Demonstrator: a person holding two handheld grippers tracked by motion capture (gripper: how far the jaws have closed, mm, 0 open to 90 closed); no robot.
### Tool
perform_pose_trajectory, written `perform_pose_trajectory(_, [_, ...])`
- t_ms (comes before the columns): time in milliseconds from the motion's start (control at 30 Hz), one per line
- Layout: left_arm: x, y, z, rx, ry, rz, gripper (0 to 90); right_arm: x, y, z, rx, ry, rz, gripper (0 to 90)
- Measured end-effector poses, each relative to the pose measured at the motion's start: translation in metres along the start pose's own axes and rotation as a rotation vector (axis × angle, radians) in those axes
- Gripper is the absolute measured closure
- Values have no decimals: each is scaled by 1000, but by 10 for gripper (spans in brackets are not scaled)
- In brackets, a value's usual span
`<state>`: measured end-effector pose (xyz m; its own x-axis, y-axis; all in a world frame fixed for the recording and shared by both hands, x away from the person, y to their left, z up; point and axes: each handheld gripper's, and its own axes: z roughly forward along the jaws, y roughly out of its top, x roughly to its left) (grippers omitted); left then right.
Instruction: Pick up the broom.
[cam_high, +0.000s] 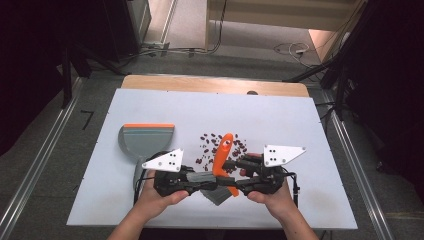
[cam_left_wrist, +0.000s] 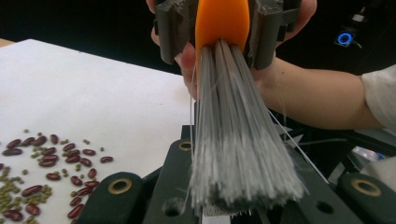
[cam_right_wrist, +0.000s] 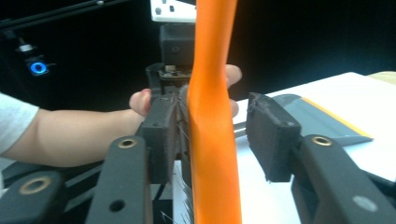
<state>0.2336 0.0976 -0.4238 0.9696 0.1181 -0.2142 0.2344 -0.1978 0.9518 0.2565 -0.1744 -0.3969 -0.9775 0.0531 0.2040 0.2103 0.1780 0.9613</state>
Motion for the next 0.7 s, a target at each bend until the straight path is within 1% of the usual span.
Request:
perform_pose_trajectory(100, [0, 0, 1, 2, -17, 4, 853, 2, 0, 3, 11, 23, 1, 571])
perform_pose_trajectory(200, [0, 0, 1, 9, -24, 3, 853, 1, 0, 4, 7, 41, 11, 598])
perform_pose_trajectory(233, [0, 0, 1, 14, -26, 4, 853, 1, 0, 4, 16, 42, 22, 600])
perform_pose_trajectory(267, [0, 0, 2, 11, -27, 0, 853, 1, -1, 5, 21, 40, 23, 611])
perform_pose_trajectory(333, [0, 0, 3, 12, -31, -1, 853, 1, -2, 6, 32, 35, 16, 624])
perform_pose_trajectory(400, [0, -1, 5, 14, -34, -2, 853, 1, -3, 8, 37, 38, 18, 635])
perform_pose_trajectory(433, [0, -1, 5, 16, -36, -6, 852, 1, -3, 8, 42, 38, 16, 660])
perform_pose_trajectory(500, [0, -1, 5, 16, -46, -9, 852, 2, -4, 8, 41, 47, 6, 677])
perform_pose_trajectory(567, [0, -1, 5, 16, -51, -12, 852, 2, -4, 8, 39, 52, 27, 682])
perform_pose_trajectory(600, [0, -1, 5, 18, -52, -12, 852, 2, -5, 8, 38, 55, 28, 683])
perform_pose_trajectory(700, [0, -2, 5, 22, -64, -10, 852, 5, -6, 8, 39, 46, 13, 687])
